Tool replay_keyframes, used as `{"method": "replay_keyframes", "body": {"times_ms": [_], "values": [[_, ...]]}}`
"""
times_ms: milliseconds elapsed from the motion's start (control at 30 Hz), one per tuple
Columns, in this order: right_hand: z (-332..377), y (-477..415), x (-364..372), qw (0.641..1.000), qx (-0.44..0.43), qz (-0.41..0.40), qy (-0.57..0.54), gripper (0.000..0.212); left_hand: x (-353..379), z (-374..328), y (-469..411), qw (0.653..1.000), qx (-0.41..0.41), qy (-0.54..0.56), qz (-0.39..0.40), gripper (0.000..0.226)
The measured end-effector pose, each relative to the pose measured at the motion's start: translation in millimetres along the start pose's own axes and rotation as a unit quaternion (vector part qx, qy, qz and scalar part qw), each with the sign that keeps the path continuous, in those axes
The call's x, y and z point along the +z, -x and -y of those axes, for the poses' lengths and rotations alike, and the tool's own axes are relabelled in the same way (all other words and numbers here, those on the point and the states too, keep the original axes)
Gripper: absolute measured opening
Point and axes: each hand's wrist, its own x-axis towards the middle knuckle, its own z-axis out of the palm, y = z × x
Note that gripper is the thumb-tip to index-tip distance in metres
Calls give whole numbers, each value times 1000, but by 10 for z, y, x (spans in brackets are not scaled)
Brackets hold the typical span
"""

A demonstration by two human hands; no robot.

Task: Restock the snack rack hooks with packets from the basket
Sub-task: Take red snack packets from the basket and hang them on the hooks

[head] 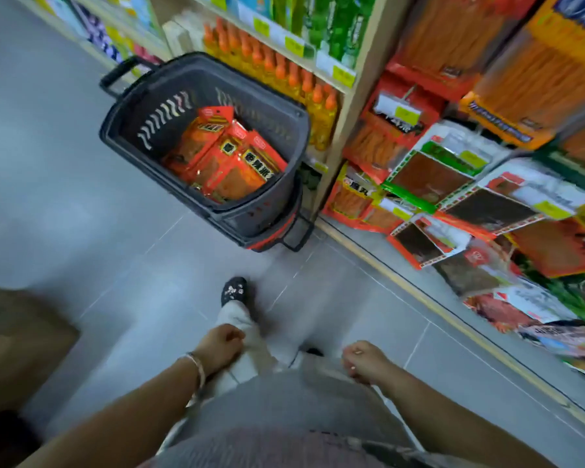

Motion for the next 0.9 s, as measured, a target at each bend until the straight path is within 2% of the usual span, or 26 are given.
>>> {"method": "replay_keyframes", "body": {"times_ms": [100, 200, 300, 400, 500, 600, 700, 800, 900], "values": [[339, -149, 199, 999, -5, 19, 28, 31, -340, 222, -134, 1000, -23, -5, 6, 24], [916, -309, 368, 999, -12, 28, 8, 34, -792, 313, -332, 998, -34, 49, 2, 22], [1607, -504, 500, 999, -28, 9, -15, 17, -1340, 278, -594, 992, -50, 115, -9, 20], [2369, -638, 630, 995, -84, -17, -56, 11, -1874, 191, -862, 994, -17, 106, -28, 21], [3067, -781, 725, 980, -128, -28, -151, 8, -2361, 29, -1123, 992, 24, 120, -42, 24], [3577, -985, 775, 972, -142, -24, -186, 11, -2722, -197, -1366, 987, 52, 138, -56, 23], [3938, -1316, 783, 970, -113, -18, -214, 27, -2942, -469, -1637, 983, 84, 154, -58, 22], [4149, -1754, 780, 963, -48, -15, -266, 45, -3072, -753, -1941, 974, 94, 199, -61, 20], [4248, -2195, 784, 945, 41, -21, -325, 48, -3146, -998, -2220, 961, 86, 250, -78, 17]]}}
